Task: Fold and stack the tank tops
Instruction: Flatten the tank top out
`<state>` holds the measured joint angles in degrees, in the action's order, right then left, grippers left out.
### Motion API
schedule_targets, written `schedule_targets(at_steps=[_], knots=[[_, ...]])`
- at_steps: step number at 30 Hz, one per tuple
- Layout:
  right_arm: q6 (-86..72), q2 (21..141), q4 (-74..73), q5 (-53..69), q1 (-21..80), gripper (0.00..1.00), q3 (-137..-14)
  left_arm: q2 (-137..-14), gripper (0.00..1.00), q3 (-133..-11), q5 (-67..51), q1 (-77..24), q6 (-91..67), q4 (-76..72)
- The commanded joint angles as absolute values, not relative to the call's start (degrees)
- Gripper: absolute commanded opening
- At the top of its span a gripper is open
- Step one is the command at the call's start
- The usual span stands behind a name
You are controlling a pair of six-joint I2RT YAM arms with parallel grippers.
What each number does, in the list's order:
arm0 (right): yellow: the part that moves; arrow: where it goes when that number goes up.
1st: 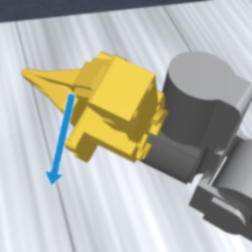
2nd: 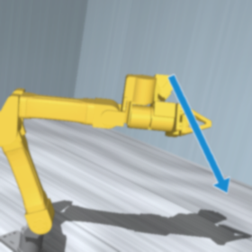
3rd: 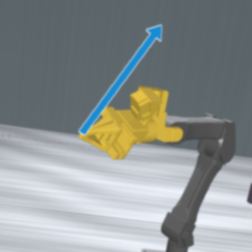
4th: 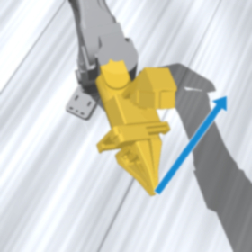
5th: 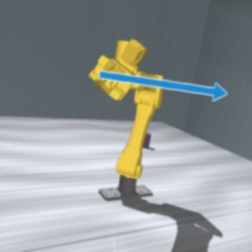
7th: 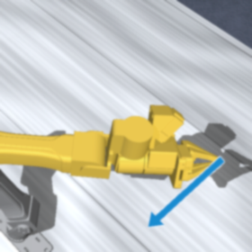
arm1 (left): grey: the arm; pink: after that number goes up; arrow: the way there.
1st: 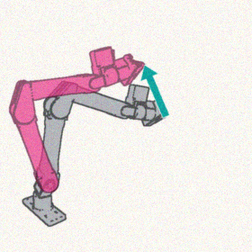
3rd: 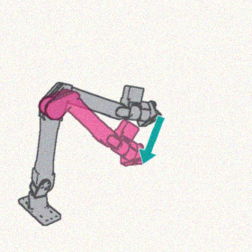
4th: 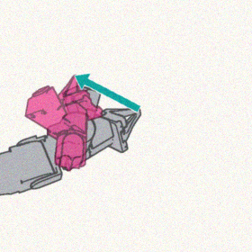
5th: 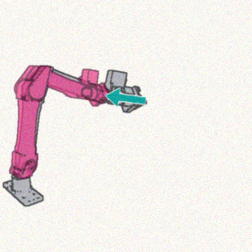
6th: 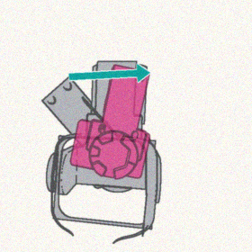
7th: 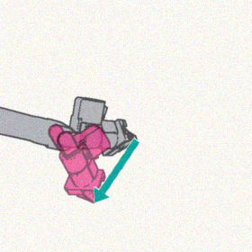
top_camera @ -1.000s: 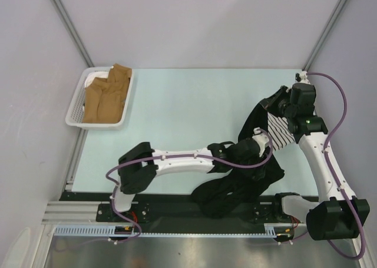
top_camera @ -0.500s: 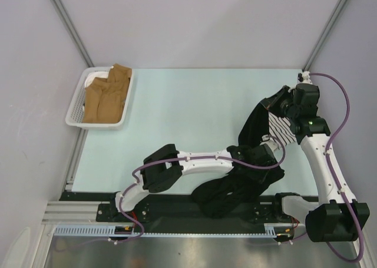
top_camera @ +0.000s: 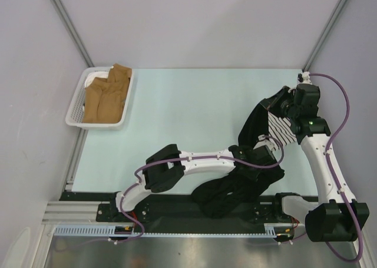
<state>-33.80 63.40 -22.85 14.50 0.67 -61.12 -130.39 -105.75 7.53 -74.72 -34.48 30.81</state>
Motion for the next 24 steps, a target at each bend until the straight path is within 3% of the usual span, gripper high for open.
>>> schedule_targets(at_steps=[1, 8, 13, 19, 24], knots=[[-33.13, 62.84, -21.1, 15.38, 0.44, 0.0, -61.79, -124.56, 0.0, -105.57, 11.86, -73.31, -34.11, 34.36], [-35.94, 63.98, -19.51, 15.2, -1.05, 0.0, -63.72, -93.85, 0.0, -81.61, 12.04, -57.68, -30.77, 30.34], [-39.8, 65.82, -14.95, 18.89, -0.44, 0.0, -65.82, -78.6, 0.0, -73.58, 7.22, -44.52, -24.09, 28.65], [-42.18, 70.83, -8.44, 25.83, 1.76, 0.0, -73.99, -67.17, 0.0, -76.19, 1.23, -24.74, -19.77, 29.61], [-42.89, 70.32, -8.27, 30.92, 2.02, 0.0, -82.0, -63.02, 0.0, -84.8, -3.43, -20.3, -18.82, 34.09]])
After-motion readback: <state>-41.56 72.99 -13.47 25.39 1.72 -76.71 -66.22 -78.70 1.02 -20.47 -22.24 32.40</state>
